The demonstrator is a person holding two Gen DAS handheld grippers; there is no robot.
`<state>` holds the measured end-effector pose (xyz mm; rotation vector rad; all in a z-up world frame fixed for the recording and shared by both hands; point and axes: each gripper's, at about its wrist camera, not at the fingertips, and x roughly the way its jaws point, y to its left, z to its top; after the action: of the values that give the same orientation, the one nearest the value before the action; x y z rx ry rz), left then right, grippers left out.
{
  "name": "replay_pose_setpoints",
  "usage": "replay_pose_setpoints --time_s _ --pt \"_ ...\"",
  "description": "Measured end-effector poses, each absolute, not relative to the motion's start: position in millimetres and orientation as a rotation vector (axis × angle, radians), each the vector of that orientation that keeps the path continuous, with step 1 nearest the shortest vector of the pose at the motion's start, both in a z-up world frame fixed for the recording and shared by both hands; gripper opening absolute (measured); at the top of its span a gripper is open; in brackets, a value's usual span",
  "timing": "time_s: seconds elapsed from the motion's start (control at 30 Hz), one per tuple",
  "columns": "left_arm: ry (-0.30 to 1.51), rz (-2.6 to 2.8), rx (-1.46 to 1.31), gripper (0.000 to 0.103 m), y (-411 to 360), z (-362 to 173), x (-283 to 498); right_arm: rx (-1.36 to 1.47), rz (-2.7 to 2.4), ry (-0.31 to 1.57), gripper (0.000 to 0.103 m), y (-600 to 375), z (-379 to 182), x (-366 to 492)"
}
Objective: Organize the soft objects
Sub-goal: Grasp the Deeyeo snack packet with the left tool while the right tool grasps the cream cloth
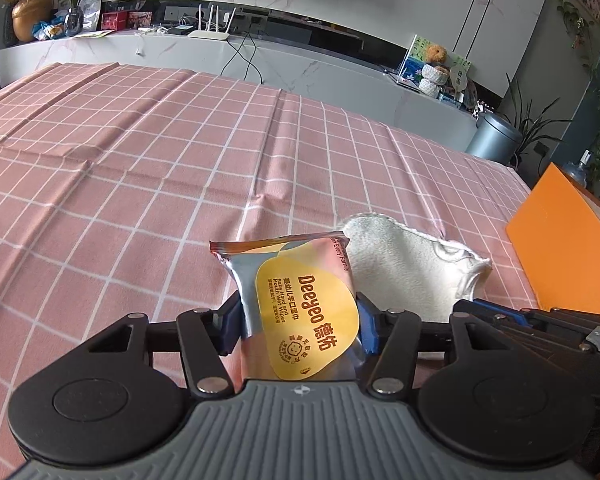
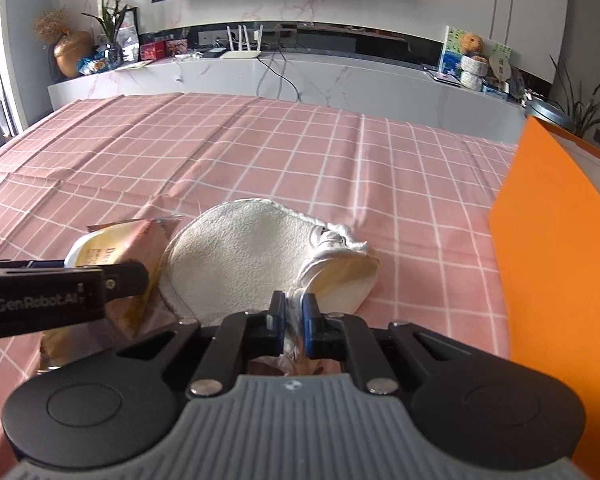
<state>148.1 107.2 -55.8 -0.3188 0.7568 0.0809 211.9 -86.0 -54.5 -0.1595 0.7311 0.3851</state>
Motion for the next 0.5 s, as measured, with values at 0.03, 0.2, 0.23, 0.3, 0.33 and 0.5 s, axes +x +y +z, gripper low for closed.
replay_pose_setpoints --time_s 0.03,0.2,0.23,0.3,0.33,0.5 --pt "0.76 0.079 -0.322 0.064 107 -56 145 -0.162 0.372 0.738 0.006 -88 -54 209" --pt "0.768 0.081 -0.32 0.064 105 -52 132 -0.198 0.321 0.754 0.006 -102 -50 188" --pt "0.769 0.082 -0.322 0.064 105 -51 130 -0.208 0.312 0.754 0.006 -106 -49 184" --pt "0.77 0.084 -0.326 0.064 106 -51 127 -0.22 0.289 0.759 0.006 -116 -48 176" --pt "0.769 0.084 -0.327 0.064 106 -51 126 -0.22 0.275 0.766 0.006 -121 -48 173" --pt "0.774 0.068 -0.315 0.064 102 -54 126 -0.171 0.246 0.788 0.012 -141 -49 167"
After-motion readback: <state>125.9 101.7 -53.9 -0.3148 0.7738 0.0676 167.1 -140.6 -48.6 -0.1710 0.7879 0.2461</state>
